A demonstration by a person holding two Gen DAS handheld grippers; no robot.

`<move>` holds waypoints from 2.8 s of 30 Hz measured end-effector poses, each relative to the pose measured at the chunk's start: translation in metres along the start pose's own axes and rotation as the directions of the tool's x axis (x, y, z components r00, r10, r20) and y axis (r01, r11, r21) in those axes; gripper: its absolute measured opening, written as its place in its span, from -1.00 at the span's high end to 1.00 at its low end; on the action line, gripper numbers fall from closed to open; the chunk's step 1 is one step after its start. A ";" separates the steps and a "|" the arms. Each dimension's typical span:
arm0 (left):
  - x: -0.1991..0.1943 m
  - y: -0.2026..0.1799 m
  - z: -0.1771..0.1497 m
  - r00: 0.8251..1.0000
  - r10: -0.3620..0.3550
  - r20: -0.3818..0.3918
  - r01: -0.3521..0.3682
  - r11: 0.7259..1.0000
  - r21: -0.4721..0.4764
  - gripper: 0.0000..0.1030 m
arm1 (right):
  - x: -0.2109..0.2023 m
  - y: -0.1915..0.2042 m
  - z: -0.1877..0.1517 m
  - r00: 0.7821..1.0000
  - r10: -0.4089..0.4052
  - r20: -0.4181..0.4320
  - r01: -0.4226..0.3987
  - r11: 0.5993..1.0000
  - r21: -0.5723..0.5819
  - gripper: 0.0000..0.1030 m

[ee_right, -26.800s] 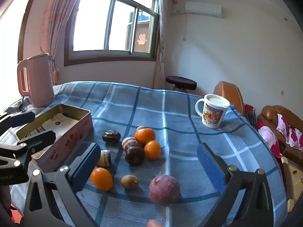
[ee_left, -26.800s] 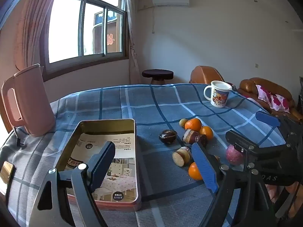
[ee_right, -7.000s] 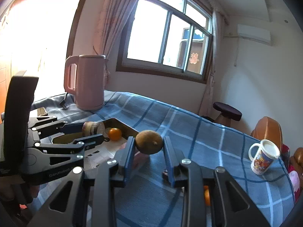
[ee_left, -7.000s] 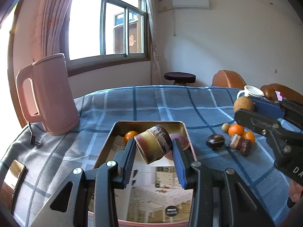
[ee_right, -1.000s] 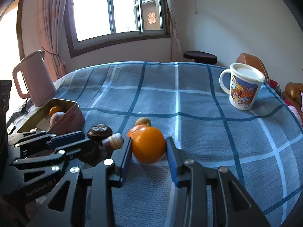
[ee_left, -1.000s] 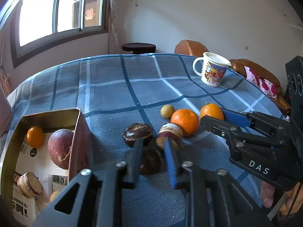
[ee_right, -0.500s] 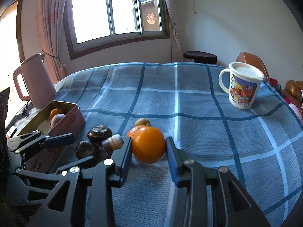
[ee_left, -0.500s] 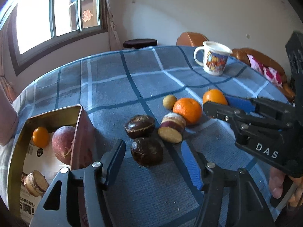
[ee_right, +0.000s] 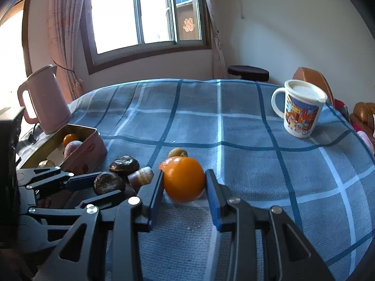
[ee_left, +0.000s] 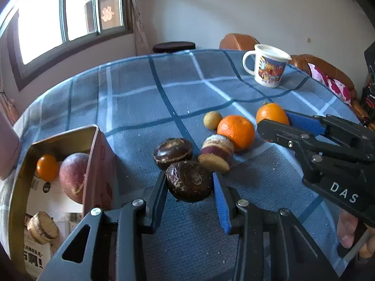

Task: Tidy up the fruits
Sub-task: 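Grasp an orange with right tool while left tool grasps the dark brown round fruit, then carry the orange with right tool while left tool carries the dark brown fruit to the tin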

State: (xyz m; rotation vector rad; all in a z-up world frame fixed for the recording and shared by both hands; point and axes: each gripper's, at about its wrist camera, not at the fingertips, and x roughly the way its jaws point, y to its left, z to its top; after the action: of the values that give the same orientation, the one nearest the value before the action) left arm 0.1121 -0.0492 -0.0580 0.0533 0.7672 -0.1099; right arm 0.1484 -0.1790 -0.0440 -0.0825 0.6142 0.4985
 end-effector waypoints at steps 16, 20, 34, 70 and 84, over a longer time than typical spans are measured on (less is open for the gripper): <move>-0.022 0.004 -0.001 0.992 0.032 0.120 -0.030 0.999 -0.022 0.22 | -0.015 0.009 0.000 0.997 -0.007 0.078 0.010 0.999 -0.040 0.26; -0.027 0.004 -0.002 0.988 0.044 0.147 -0.040 0.999 -0.025 0.22 | -0.018 0.010 -0.001 0.996 -0.007 0.092 0.011 0.999 -0.048 0.26; -0.040 0.005 -0.005 0.975 0.076 0.210 -0.069 0.997 -0.039 0.22 | -0.027 0.014 -0.002 0.990 -0.005 0.140 0.015 0.998 -0.067 0.26; -0.061 0.007 -0.012 0.940 0.123 0.318 -0.106 0.992 -0.069 0.22 | -0.043 0.020 -0.006 0.973 0.000 0.231 0.025 0.994 -0.103 0.26; -0.069 0.009 -0.016 0.921 0.137 0.364 -0.113 0.990 -0.087 0.22 | -0.051 0.023 -0.007 0.963 -0.001 0.268 0.035 0.992 -0.122 0.26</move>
State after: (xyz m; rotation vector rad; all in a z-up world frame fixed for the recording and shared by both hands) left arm 0.0527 -0.0335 -0.0208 0.0196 0.3872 0.0275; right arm 0.0981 -0.1815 -0.0193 -0.1376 0.3165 0.5202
